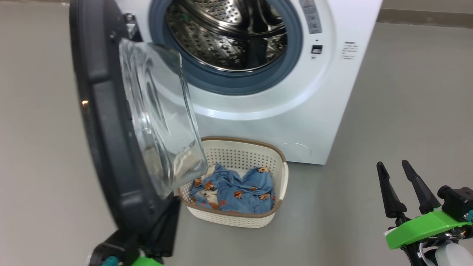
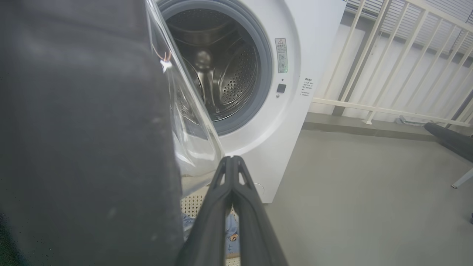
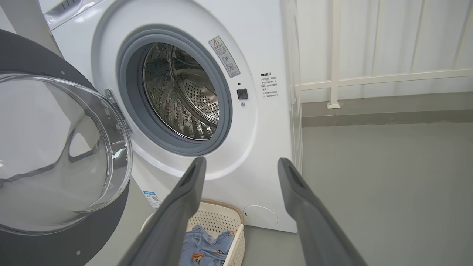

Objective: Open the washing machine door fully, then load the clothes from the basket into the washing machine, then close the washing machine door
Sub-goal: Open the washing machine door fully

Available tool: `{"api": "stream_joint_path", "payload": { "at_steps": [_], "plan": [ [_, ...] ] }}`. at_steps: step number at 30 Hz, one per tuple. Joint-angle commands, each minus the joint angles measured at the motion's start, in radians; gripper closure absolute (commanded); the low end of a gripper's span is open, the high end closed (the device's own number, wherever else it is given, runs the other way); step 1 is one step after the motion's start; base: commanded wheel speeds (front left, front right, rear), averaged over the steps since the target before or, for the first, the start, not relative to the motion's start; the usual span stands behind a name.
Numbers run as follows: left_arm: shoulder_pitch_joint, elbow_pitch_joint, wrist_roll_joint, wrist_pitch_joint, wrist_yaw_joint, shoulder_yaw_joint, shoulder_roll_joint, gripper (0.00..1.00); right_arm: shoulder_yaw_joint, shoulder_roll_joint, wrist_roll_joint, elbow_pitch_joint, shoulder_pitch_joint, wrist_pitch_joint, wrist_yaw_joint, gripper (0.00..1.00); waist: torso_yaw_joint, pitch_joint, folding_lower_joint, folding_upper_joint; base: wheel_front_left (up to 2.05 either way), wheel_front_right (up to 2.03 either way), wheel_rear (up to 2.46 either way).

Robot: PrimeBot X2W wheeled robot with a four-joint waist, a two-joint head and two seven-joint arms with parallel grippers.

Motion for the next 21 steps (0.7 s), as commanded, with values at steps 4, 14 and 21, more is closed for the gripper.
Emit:
{"api": "stream_joint_path", "payload": {
  "at_steps": [4,14,21],
  "plan": [
    [-0.044,-0.011,-0.019,-0.005,0.049,0.125,0.075,1.0,0.018,-0.007,-0.006,-0.026,0.006,-0.012,0.002,0.0,0.039,0.002,0.0,0.0,0.0,0.0,0.0],
    [-0.045,-0.057,-0.042,0.049,0.113,0.236,0.158,1.0,0.015,0.001,-0.008,-0.027,0.004,-0.012,0.002,0.0,0.08,0.006,0.0,0.0,0.0,0.0,0.0],
    [-0.076,-0.037,-0.064,0.093,0.123,0.289,0.217,1.0,0.012,0.01,-0.009,-0.03,-0.002,-0.012,0.002,0.0,0.101,0.021,0.0,0.0,0.0,0.0,0.0]
  ]
}}
